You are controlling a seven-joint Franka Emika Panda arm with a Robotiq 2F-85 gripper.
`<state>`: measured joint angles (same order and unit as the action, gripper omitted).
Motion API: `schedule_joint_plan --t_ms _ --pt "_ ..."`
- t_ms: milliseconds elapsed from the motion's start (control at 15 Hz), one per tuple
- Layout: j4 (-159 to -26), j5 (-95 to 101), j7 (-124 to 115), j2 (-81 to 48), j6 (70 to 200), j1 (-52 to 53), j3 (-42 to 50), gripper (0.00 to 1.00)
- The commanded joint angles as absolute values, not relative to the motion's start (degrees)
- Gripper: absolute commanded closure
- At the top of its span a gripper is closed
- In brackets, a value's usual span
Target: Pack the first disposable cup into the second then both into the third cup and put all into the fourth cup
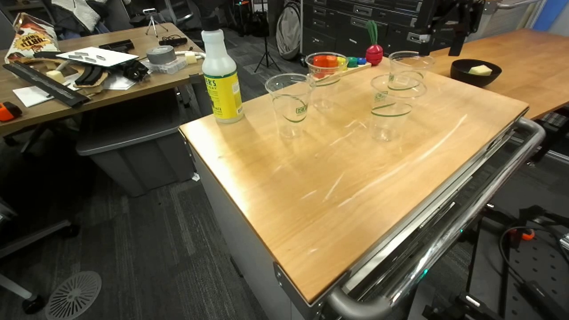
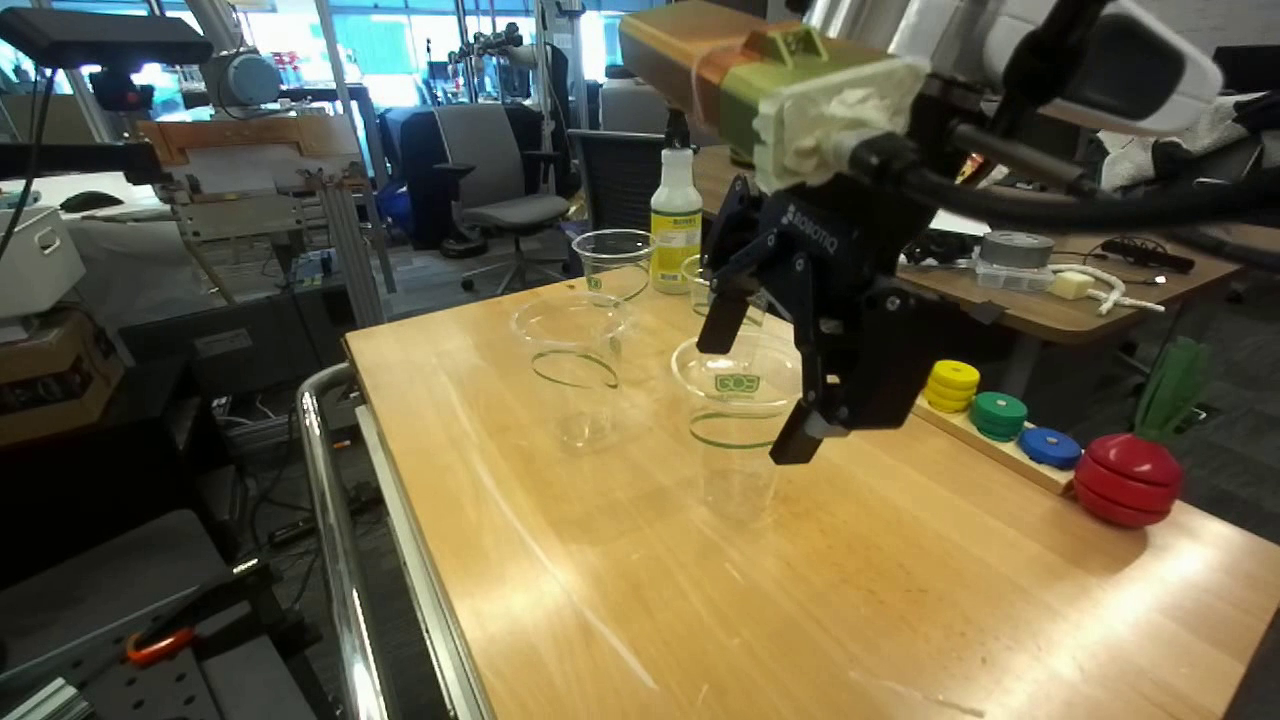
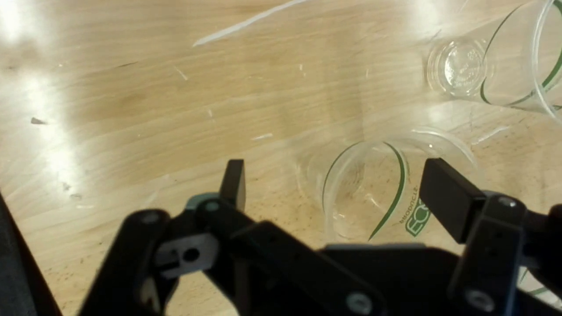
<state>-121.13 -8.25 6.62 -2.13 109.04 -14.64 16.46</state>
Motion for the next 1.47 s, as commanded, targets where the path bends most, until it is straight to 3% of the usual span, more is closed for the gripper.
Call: schedule_joint_plan --t_ms 0,67,200,467,800,933,1400 --pt "-118.22 -10.03 5.37 -5.62 110.57 -15.29 16.04 0.00" --pt "-117.93 -9.89 4.81 -6.33 110.78 -15.21 15.89 0.00" --pt "-117.54 -9.70 3.74 -7.35 111.68 -15.05 15.55 0.27" --pt "-117.65 -8.95 0.77 -7.50 113.62 -14.79 14.98 0.60" --pt "-120.33 -7.49 -3.23 -4.89 116.57 -14.58 15.04 0.94" --pt "-120.98 -7.30 -3.65 -4.75 116.77 -14.65 15.12 1.00" --pt "-124.40 -6.81 -3.32 0.37 115.50 -14.33 14.87 0.99"
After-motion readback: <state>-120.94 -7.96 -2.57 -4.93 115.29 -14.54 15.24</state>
